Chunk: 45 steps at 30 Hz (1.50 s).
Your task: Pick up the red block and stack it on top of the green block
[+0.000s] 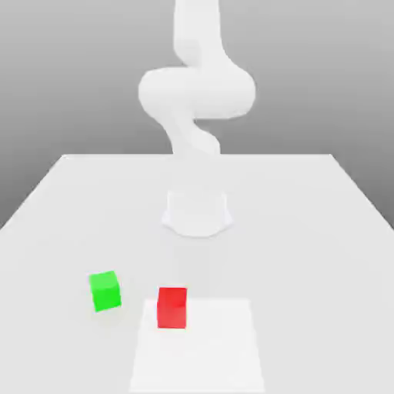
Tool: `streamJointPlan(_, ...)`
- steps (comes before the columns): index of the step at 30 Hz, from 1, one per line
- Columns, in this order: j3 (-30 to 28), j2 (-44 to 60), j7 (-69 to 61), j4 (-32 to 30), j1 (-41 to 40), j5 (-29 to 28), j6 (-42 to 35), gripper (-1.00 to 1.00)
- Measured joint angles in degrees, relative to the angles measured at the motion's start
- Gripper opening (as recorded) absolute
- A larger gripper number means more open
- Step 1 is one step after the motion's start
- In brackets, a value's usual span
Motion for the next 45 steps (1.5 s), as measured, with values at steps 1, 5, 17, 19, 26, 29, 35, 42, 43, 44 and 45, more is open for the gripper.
streamJointPlan(1,-0.2,2.0,-0.2,-1.6,-0.1,-0.1,1.4,0.0)
streamJointPlan(5,-1.1,9.8,-1.1,-7.8,-0.6,-0.7,6.8,0.0)
streamJointPlan(17,-4.2,35.8,-5.1,-27.4,-2.0,-0.7,24.7,0.0)
streamJointPlan(19,-4.1,40.8,-6.1,-28.4,-2.1,0.2,28.6,0.0)
streamJointPlan(26,-1.4,53.1,-8.6,-27.2,-4.2,3.5,39.0,-1.0)
streamJointPlan(29,-1.4,53.1,-8.5,-27.2,-4.1,3.3,39.0,-1.0)
streamJointPlan(35,-1.8,48.3,-7.3,-27.9,-4.2,1.8,34.9,-1.0)
streamJointPlan(42,-5.8,35.3,-11.2,-30.1,-9.1,-2.4,24.1,-1.0)
streamJointPlan(43,-7.5,33.8,-13.3,-30.4,-10.8,-3.4,23.0,-1.0)
streamJointPlan(44,-9.3,32.2,-15.5,-30.8,-12.6,-4.4,21.8,-1.0)
streamJointPlan(45,-11.0,30.8,-17.8,-31.1,-14.4,-5.5,20.7,-1.0)
